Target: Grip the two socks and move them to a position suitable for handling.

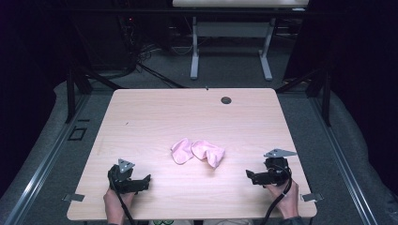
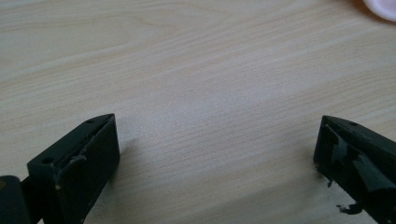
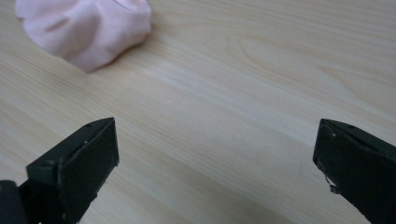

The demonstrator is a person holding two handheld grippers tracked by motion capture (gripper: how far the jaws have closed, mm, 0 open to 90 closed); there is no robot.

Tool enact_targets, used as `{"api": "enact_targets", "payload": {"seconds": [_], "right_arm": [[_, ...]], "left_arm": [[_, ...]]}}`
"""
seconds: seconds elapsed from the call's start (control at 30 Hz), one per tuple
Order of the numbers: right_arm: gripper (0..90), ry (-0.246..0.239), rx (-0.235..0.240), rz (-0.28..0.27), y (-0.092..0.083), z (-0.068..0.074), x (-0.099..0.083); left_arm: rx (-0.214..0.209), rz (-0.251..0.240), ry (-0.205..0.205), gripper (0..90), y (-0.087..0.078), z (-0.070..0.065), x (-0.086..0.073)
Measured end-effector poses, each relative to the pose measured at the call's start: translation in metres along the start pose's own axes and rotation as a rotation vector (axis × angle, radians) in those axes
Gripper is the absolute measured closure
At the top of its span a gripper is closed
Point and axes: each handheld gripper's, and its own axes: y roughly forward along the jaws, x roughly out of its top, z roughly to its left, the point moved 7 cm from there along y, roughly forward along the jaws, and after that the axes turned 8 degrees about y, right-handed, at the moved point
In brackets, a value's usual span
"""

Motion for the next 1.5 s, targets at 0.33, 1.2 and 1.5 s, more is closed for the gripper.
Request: {"api": "enact_targets", "payload": {"seconds": [0.33,1.2,1.5], "right_arm": [[0.0,-0.055,0.103,0.079,0.025,0.041,0.042],[43.9,-0.101,0.064,0.338,0.129,0.09,0.074],[68.4,-0.116,0.018,0.272,0.128,0.084,0.068]], "left_arm": [[0.001,0.0,-0.001,0.4,0.0,0.0,0.0],[0.0,-0.001,0.0,0.5,0.0,0.0,0.0],[0.001,-0.001,0.0,0.5,0.0,0.0,0.0]]}}
